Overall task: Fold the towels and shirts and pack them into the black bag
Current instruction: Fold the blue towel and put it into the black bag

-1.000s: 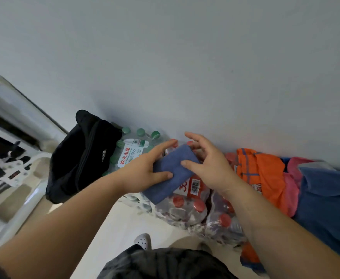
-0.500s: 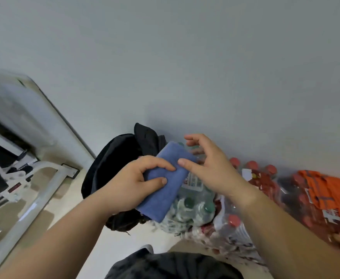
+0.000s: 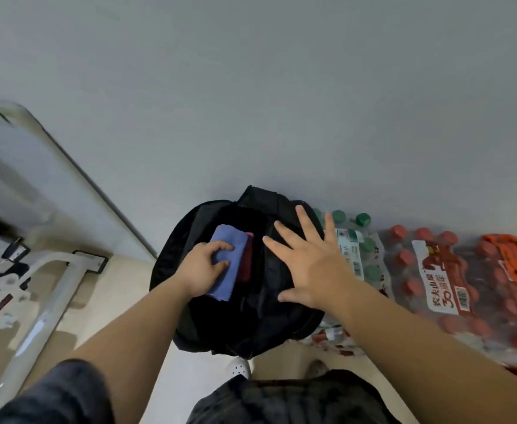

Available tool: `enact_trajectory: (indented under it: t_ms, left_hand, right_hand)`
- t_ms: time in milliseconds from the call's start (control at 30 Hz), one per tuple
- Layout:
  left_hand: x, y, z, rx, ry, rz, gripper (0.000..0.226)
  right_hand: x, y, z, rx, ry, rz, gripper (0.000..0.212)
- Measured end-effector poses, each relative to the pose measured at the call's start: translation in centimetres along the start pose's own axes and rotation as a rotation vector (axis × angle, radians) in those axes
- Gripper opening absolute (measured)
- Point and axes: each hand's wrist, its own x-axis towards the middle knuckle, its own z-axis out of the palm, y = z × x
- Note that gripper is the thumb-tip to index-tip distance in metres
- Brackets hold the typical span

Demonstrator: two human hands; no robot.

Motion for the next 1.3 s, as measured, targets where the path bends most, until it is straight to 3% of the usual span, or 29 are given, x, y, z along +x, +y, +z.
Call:
enact_trajectory:
  t_ms: [133, 267, 333, 500, 600, 800, 1000, 1133, 1200, 1300]
  left_hand:
    - [-0.7, -5.6, -2.1, 0.297, 0.05, -0.063, 0.034]
    - [-0.5, -6.1, -0.9, 0.372, 0.104, -0.173, 0.034]
    - [1.1, -4.9, 0.9, 0.283, 0.118, -0.224, 0.037]
    - [4.7, -3.5, 3.9, -0.365, 0.127, -0.382, 0.045]
    - [6.4, -4.7, 4.0, -0.413, 0.088, -0.372, 0.052]
    - [9.1, -7.7, 3.5, -0.032, -0.103, -0.289, 0.052]
    - [8.5, -7.1, 5.4, 0.56, -0.096, -0.223, 0.054]
    - [7.8, -5.5, 5.6, 0.926, -0.001, 0.068, 0.052]
    - [8.2, -5.9, 5.3, 0.923, -0.077, 0.047, 0.055]
    - [9.1, -7.7, 4.7, 0.77, -0.336, -0.069, 0.071]
  right_hand:
    - [-0.1, 1.0, 0.4, -0.135, -0.052, 0.094, 0.132]
    - [0.0, 1.3, 0.0, -0.111, -0.078, 0.122, 0.136]
    - [0.2, 1.2, -0.3, -0.116, -0.089, 0.121, 0.14]
    - [0.2, 1.3, -0.3, -0.113, -0.109, 0.114, 0.143]
    - [0.1, 1.3, 0.1, -0.123, -0.105, 0.103, 0.142]
    - [0.2, 1.5, 0.3, -0.113, -0.081, 0.088, 0.142]
    - [0.2, 1.6, 0.4, -0.101, -0.075, 0.093, 0.14]
    - [0.3, 1.8, 0.4, -0.113, -0.07, 0.083, 0.139]
    - [0.3, 1.8, 0.5, -0.119, -0.071, 0.079, 0.139]
    - [0.3, 1.9, 0.7, -0.122, -0.074, 0.077, 0.139]
